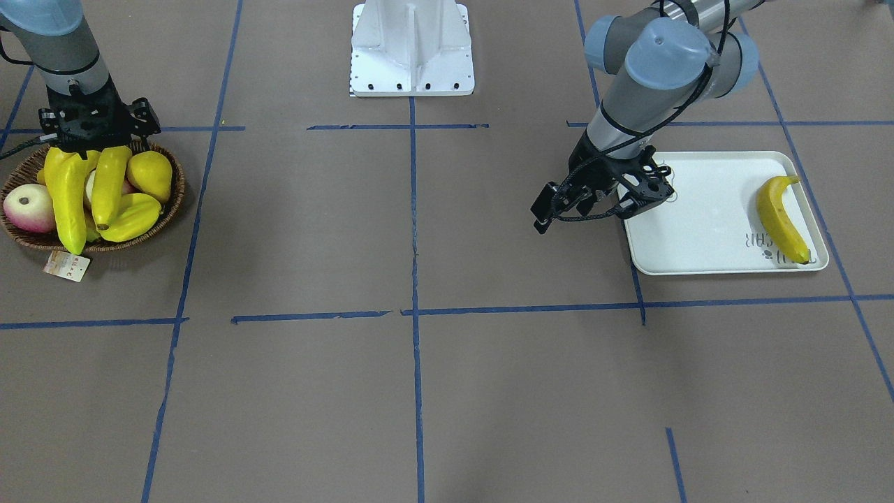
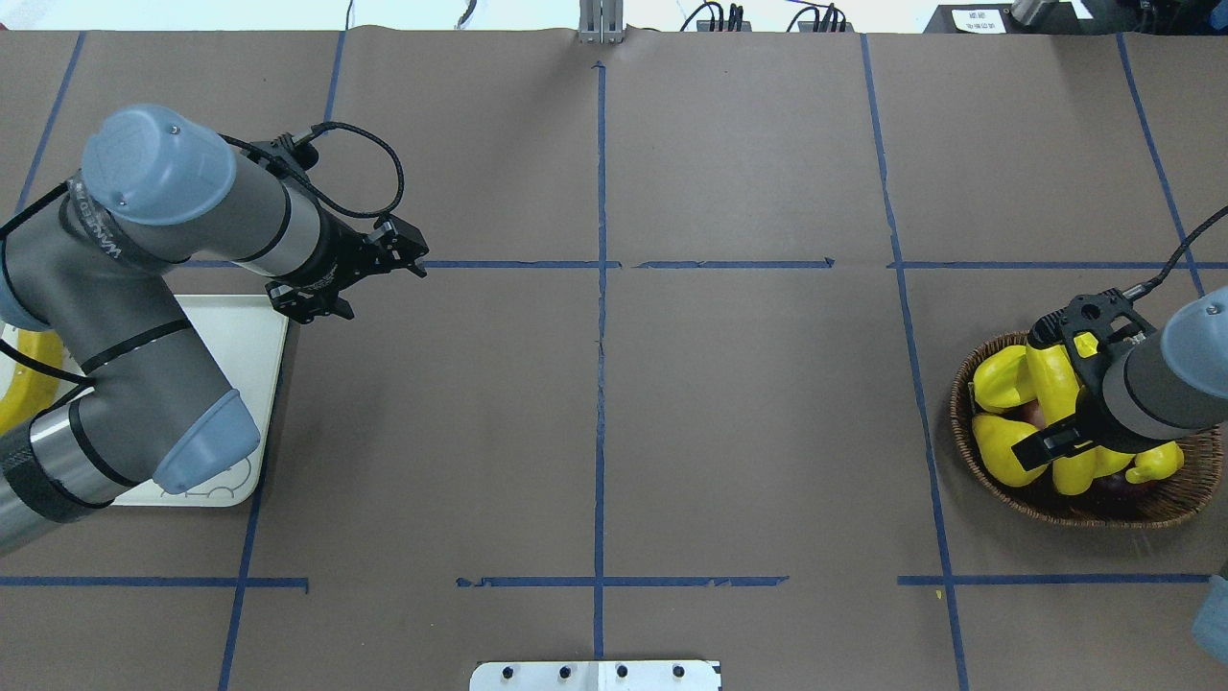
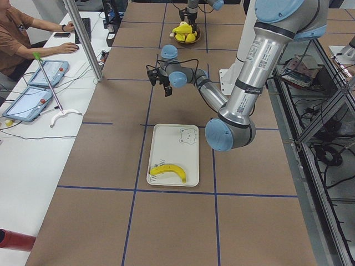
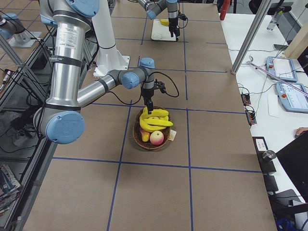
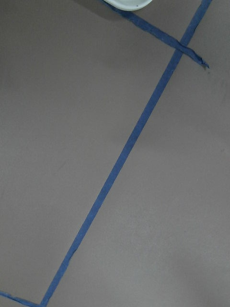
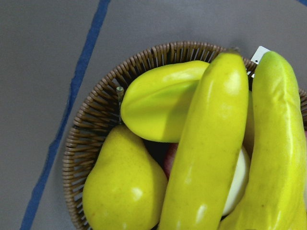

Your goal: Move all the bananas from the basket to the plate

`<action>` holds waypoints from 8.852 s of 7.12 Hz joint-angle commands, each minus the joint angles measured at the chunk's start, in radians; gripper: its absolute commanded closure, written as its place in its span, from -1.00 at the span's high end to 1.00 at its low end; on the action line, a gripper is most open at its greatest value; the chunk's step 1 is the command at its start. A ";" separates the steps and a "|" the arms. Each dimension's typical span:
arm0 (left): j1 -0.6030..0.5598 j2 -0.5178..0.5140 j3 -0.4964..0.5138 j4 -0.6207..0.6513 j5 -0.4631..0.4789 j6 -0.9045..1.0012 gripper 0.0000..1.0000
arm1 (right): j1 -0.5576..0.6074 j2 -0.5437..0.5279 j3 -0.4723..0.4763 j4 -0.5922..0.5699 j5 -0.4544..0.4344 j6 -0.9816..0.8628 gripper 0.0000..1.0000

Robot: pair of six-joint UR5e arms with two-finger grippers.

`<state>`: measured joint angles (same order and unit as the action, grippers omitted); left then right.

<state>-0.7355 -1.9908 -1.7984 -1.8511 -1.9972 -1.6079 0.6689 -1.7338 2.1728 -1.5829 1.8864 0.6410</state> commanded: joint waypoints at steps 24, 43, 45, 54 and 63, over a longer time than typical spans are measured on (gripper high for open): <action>0.004 -0.047 0.010 -0.026 -0.005 -0.001 0.99 | 0.261 0.384 0.031 -0.267 0.447 -0.093 -0.99; 0.212 -0.200 0.060 -0.586 0.109 -0.353 -1.00 | -0.086 0.711 -0.146 0.225 0.290 0.537 -0.13; 0.211 -0.197 0.062 -0.583 0.107 -0.353 -1.00 | -0.086 0.726 -0.140 0.224 0.289 0.558 1.00; -0.073 0.143 -0.038 -0.117 -0.026 0.084 -1.00 | 0.001 0.603 -0.048 0.208 0.290 0.586 1.00; -0.116 0.472 0.056 -0.134 0.139 0.361 -0.81 | 0.011 0.573 -0.054 0.202 0.280 0.586 1.00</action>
<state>-0.8543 -1.5211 -1.7614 -1.9811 -1.8835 -1.2505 0.6796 -1.1538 2.1173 -1.3809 2.1660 1.2272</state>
